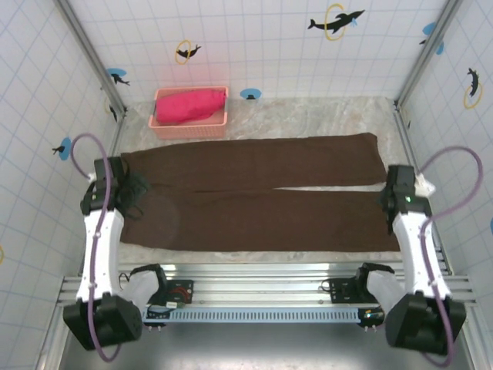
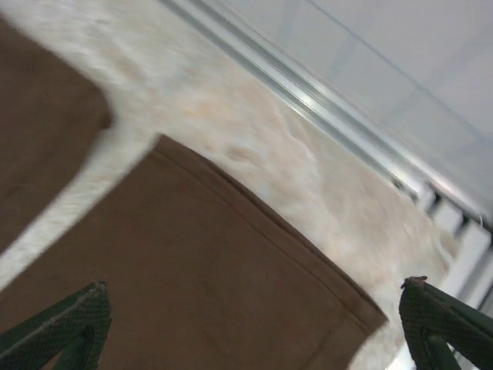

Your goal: Roll up the long pants

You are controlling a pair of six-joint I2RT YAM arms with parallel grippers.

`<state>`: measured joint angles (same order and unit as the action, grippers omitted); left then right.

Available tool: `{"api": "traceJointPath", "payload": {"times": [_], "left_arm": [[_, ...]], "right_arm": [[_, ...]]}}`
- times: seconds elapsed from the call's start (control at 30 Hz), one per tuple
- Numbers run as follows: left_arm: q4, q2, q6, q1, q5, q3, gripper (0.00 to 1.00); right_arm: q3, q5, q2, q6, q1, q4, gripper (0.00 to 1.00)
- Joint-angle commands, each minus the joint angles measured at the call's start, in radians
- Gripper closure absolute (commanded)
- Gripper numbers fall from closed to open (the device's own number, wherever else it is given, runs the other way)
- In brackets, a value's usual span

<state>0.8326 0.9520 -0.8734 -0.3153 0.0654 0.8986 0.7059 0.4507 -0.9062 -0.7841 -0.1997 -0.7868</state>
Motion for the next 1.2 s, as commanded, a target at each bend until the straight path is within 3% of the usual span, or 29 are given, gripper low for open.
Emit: {"api": "traceJointPath", "payload": {"times": [0.0, 0.3, 0.67, 0.8, 1.17], "left_arm": [[0.081, -0.025, -0.144, -0.021, 0.027, -0.059, 0.11], [-0.027, 0.051, -0.258, -0.084, -0.055, -0.196, 0.22], [-0.044, 0.142, -0.145, -0.216, -0.060, -0.185, 0.21], [-0.053, 0.162, -0.120, -0.274, -0.077, -0.188, 0.22], [-0.099, 0.243, -0.137, -0.319, -0.086, -0.202, 0.28]], "right_arm": [[-0.106, -0.086, 0.071, -0.117, -0.122, 0.014, 0.01], [-0.279, -0.190, 0.088, -0.157, -0.239, 0.111, 0.01], [-0.349, -0.187, 0.112, -0.107, -0.278, 0.120, 0.06], [-0.351, -0.189, 0.107, -0.101, -0.300, 0.124, 0.14], [-0.345, -0.183, 0.086, -0.078, -0.365, 0.135, 0.25]]}}
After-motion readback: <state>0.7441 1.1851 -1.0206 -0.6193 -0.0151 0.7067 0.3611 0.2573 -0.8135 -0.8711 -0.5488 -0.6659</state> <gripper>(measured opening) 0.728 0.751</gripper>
